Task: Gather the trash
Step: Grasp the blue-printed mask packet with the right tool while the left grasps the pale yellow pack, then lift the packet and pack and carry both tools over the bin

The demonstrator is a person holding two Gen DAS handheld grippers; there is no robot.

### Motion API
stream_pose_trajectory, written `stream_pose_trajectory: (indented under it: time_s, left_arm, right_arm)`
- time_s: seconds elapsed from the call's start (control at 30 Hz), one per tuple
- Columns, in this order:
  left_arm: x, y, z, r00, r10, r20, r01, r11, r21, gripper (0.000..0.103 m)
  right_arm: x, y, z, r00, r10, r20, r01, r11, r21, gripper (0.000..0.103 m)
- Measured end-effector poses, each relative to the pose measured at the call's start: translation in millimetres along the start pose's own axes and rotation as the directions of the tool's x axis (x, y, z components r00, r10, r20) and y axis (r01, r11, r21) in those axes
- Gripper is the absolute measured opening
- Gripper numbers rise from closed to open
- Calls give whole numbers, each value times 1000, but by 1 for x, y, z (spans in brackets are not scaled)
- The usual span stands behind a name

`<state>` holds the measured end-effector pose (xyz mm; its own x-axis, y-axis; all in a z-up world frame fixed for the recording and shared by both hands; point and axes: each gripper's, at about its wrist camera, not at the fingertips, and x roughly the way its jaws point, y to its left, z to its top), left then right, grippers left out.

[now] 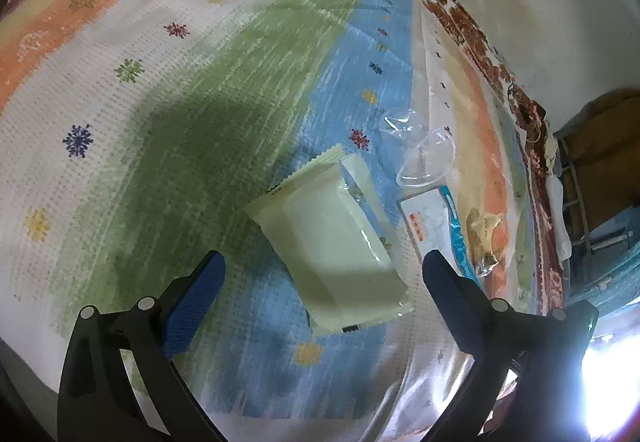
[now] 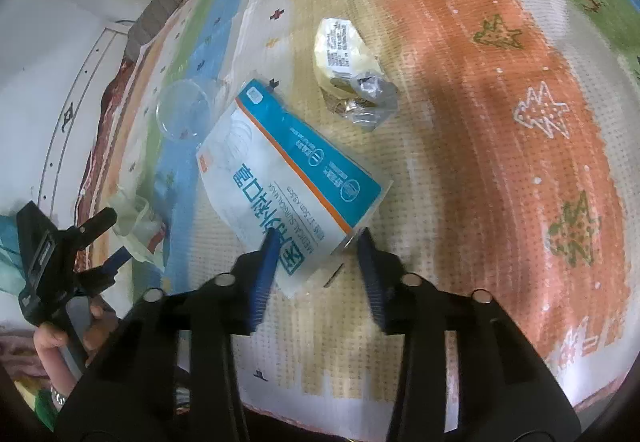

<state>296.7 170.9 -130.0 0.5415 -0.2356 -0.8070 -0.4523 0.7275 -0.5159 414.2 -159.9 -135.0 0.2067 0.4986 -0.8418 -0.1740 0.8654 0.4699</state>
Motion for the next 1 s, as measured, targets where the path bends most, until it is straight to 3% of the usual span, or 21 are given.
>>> stream_pose_trajectory:
  time_s: [0.17,0.3,0.4,0.47,0.53,0.73,1.0]
  left_arm:
    - [4,4,3,1000,-16,4,16,1000,-19,95]
    - [7,3,6,1000,-20,-1,20,1000,-20,85]
    - [9,1,6,1000,-25,-14,25,1000,-14,69]
    - [9,-3,6,999,-34,-28,34,999,2,51]
    - [6,-9,6,999,-29,-25,29,999,27,46]
    - [-4,-31,5,999,-37,-20,38,996,84,41]
    - [-17,-48,2,1000,0,4,-1,989,146,37]
  right_arm:
    - [-1,-1,2,1000,14,0,-14,1000,10,21]
    - [-4,-1,2,1000,23,3,-23,1000,2,13]
    - [-7,4,2,1000,7,11,-7,1000,-19,9]
    - [-9,8,2,1000,-5,19,6,999,-37,7]
    - [-12,12,3,999,-19,32,21,998,-58,6]
    - [-27,32,6,995,-63,75,74,986,-146,5]
    - [-56,58,0,981,-121,151,156,956,-248,4]
